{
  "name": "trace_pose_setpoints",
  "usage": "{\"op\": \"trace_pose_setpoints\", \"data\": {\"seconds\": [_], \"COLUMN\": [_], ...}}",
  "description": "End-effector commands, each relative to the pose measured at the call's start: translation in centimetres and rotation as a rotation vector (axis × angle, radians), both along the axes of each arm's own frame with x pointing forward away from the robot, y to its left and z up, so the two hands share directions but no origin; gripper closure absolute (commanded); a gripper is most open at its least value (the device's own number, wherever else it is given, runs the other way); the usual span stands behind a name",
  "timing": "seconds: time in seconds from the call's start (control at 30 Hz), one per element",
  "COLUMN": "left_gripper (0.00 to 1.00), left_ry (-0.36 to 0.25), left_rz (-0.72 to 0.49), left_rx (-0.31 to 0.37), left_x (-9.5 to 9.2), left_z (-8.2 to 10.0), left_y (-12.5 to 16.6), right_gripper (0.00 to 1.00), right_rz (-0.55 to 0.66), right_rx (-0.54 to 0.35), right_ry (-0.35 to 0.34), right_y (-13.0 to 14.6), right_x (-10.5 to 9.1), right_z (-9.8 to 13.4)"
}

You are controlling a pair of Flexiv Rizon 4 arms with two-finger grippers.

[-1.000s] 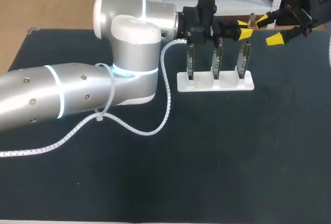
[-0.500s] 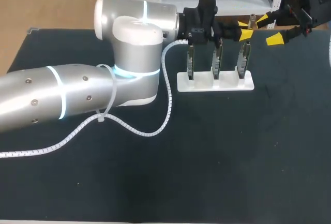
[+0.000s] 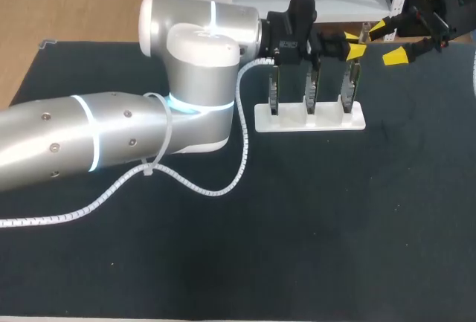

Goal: Pick up the optical module with the left hand, and insert it into the network port with the right hand.

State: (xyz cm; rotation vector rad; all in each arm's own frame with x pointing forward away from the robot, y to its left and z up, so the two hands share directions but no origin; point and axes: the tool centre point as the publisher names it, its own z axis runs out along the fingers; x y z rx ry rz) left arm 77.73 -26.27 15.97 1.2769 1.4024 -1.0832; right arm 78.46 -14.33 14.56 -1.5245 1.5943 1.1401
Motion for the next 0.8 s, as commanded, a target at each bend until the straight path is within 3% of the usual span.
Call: {"op": "trace_pose_setpoints", "data": {"seconds": [0.03, 0.8], "left_gripper": [1.00, 1.00], "left_ry": [0.001, 0.023], "left_rz": [0.002, 0.010], "left_rx": [0.006, 0.002], "left_x": [0.17, 0.16], "left_z": [-0.06, -0.45], "left_y": [0.00, 0.07], "right_gripper": [0.00, 0.00], "right_rz": [-0.006, -0.006], "right_rx": [-0.002, -0.002], "right_ry": [-0.004, -0.004], "right_y": [0.04, 0.04], "right_x": [-0.31, -0.31], "right_z": [0.04, 0.04]}}
